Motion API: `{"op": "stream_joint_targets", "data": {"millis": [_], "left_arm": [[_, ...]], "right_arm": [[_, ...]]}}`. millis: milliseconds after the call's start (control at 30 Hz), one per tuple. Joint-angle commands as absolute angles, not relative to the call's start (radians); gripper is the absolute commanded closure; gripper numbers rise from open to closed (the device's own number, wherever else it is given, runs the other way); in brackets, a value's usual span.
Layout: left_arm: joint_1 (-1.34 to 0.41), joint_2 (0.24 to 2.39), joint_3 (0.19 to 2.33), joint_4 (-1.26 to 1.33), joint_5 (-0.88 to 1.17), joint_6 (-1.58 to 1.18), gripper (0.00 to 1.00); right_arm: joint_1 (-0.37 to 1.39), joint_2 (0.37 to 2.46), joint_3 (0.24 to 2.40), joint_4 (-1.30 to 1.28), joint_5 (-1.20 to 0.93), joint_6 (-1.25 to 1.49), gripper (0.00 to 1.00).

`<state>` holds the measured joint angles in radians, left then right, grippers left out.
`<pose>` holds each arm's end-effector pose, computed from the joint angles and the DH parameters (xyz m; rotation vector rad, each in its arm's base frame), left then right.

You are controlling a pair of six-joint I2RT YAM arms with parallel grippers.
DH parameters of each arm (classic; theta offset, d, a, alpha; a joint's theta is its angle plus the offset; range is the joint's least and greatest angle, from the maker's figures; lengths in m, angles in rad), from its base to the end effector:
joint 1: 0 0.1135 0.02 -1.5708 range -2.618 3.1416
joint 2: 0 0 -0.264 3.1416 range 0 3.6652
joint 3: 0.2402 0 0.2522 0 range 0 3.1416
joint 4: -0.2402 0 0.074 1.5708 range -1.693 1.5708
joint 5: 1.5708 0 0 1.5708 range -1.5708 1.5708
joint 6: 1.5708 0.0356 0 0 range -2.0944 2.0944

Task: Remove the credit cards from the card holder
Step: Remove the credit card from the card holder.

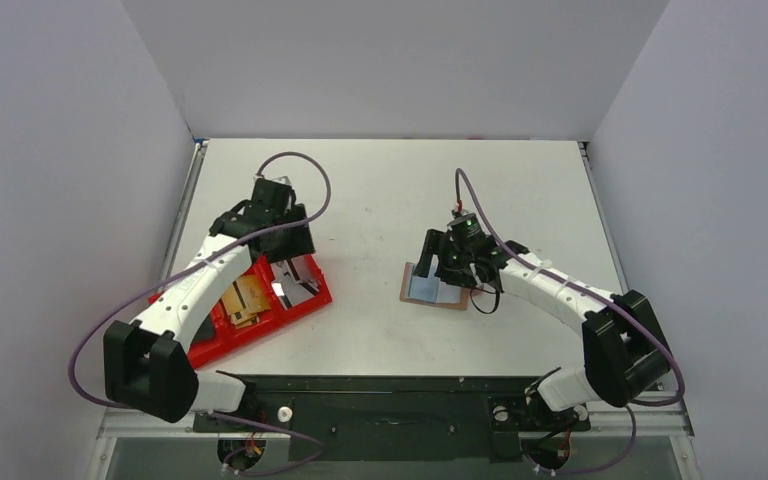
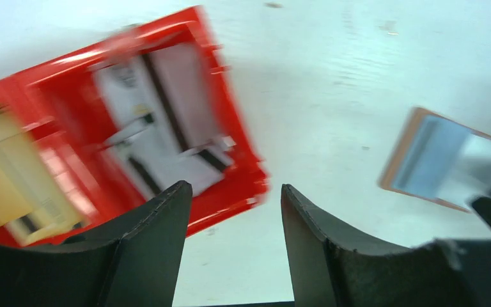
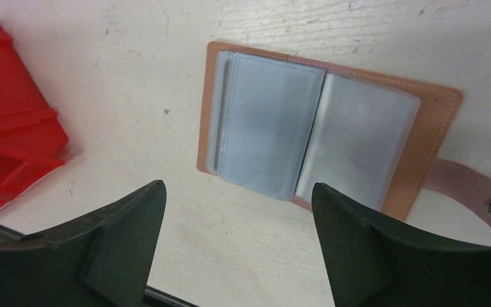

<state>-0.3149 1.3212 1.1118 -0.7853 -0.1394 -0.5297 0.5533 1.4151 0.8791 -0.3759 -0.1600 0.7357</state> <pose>0.2548 -0.0778 0.2855 -0.3267 2.5366 -0.1477 0.2413 0.1557 0.2145 0.1671 2.6148 0.7059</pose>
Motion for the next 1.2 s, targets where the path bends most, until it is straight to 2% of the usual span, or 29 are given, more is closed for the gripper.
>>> {"op": "stream_joint_targets", "data": {"millis": [0,300,600,900,1133,1167], "left_arm": [[-0.388,1.416,1.194,-0.588,0.124,-0.578,0.48],[-0.512,1.543,1.200,-0.418,0.309,-0.655,0.48],[-0.543,1.593,1.213,-0.400,0.308,-0.663,0.48],[-0.573,1.645,1.230,-0.380,0.305,-0.681,0.48],[-0.587,1.670,1.228,-0.368,0.299,-0.699,0.48],[-0.587,1.674,1.227,-0.368,0.298,-0.699,0.48]], "right_arm": [[0.564,1.467,0.908,-0.319,-0.063,0.784,0.22],[0.597,1.590,0.972,-0.319,-0.019,0.820,0.37],[0.596,1.615,0.953,-0.344,0.056,0.814,0.39],[0.581,1.639,0.909,-0.270,0.008,0.787,0.41],[0.578,1.679,0.900,-0.241,-0.045,0.761,0.49],[0.579,1.682,0.900,-0.239,-0.053,0.759,0.53]]}}
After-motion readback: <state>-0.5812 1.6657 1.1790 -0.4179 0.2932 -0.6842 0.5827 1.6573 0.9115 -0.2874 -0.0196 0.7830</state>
